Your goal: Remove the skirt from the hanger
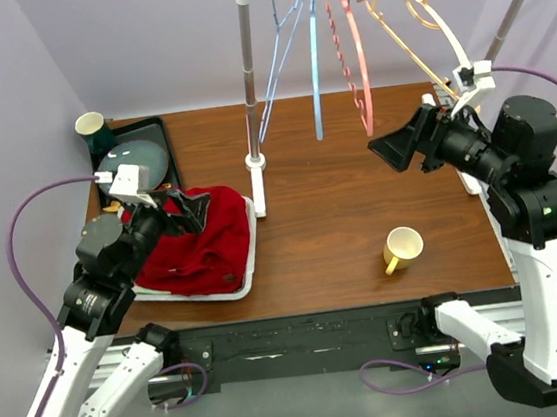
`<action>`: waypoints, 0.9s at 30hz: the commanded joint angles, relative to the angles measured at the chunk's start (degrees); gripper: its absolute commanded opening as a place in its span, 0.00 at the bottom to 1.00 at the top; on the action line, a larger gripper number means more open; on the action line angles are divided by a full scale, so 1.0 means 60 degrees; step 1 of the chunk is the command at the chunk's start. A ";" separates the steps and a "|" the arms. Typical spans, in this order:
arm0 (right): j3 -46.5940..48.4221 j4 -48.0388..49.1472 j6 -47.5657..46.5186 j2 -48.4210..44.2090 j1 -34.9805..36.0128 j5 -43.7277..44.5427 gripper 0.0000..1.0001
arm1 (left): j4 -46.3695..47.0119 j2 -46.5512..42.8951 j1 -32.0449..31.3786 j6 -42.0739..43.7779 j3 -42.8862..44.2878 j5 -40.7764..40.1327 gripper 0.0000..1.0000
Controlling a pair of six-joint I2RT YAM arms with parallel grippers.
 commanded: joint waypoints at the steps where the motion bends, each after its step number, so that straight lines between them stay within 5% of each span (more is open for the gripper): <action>1: -0.0961 -0.0418 -0.0439 -0.0812 0.0344 0.0569 0.91 | 0.1123 -0.0161 -0.0006 0.0846 0.0458 0.1749 1.00; 3: -0.2070 -0.0039 -0.0177 -0.1456 0.0358 0.0555 0.99 | 0.1240 -0.0131 -0.0006 0.0831 0.0605 0.2042 1.00; 15: -0.4405 0.0433 0.0615 -0.4518 0.0344 0.1420 0.99 | 0.1183 -0.0878 -0.0006 0.0509 0.0342 0.1706 1.00; 27: -0.3382 0.0037 0.0557 -0.4271 0.0387 0.1375 0.99 | 0.1080 -0.1113 -0.0006 0.0245 0.0400 0.1779 1.00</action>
